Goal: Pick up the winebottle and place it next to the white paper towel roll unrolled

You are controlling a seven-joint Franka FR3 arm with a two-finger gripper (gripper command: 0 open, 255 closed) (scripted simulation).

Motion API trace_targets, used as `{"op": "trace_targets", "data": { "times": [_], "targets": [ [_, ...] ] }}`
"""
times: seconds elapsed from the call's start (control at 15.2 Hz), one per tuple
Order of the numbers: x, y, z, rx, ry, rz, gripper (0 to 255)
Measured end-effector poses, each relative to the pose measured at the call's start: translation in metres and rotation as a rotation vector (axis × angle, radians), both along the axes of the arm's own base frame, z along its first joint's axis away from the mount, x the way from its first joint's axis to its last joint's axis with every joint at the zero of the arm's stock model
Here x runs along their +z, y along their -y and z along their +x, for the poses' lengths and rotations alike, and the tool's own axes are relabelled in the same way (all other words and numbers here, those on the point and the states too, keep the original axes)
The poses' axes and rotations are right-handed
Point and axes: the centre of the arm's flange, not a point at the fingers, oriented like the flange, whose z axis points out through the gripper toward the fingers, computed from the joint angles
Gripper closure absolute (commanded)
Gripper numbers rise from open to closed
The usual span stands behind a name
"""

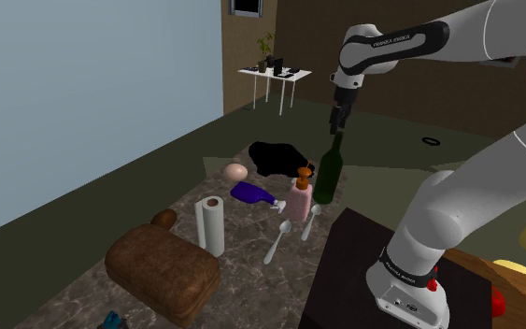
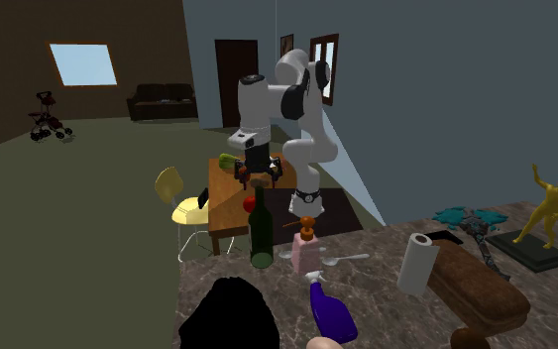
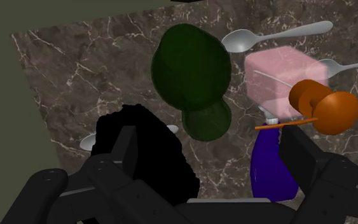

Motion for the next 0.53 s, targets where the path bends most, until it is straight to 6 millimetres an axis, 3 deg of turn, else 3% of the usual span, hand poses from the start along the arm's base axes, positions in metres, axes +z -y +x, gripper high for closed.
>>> {"op": "trace_targets", "data": {
  "times": [0.33,0.53],
  "targets": [
    [-0.025,0.001,0.0,0.001,0.0,0.0,0],
    [-0.028,0.001,-0.001,0.001,0.0,0.0,0]
  ]
}}
